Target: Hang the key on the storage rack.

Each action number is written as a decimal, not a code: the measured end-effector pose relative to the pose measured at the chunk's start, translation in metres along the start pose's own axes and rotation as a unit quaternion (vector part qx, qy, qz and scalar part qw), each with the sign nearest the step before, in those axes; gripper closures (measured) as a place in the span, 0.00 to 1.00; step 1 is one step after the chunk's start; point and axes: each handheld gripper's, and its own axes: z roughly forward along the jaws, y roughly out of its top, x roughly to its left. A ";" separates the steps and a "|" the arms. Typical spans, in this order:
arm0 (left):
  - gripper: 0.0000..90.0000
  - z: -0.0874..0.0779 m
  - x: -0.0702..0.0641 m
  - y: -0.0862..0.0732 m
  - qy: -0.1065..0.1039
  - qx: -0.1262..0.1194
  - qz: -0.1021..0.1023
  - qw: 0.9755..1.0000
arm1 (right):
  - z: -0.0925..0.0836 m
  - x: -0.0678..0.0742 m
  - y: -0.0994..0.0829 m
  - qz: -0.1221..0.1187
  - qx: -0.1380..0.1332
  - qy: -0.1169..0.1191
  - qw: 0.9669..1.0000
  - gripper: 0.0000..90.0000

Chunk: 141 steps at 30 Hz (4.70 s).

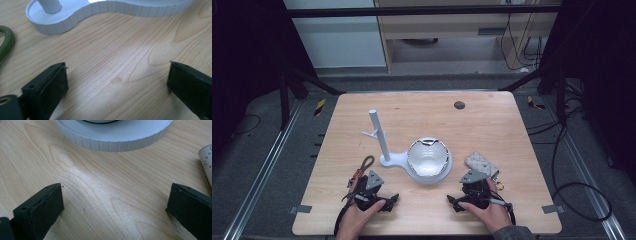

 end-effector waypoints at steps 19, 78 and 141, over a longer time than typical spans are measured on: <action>0.18 -0.056 0.067 0.031 0.075 0.099 -0.038 0.992 | 0.000 0.000 0.000 0.000 0.000 -0.001 1.000 0.01; 0.73 -0.102 0.044 0.022 0.067 -0.082 -0.030 0.994 | -0.001 0.000 -0.001 -0.002 0.000 -0.001 1.000 0.01; 0.73 -0.107 0.023 0.066 0.090 -0.189 -0.040 0.977 | -0.003 0.001 -0.003 -0.003 0.000 0.002 1.000 0.01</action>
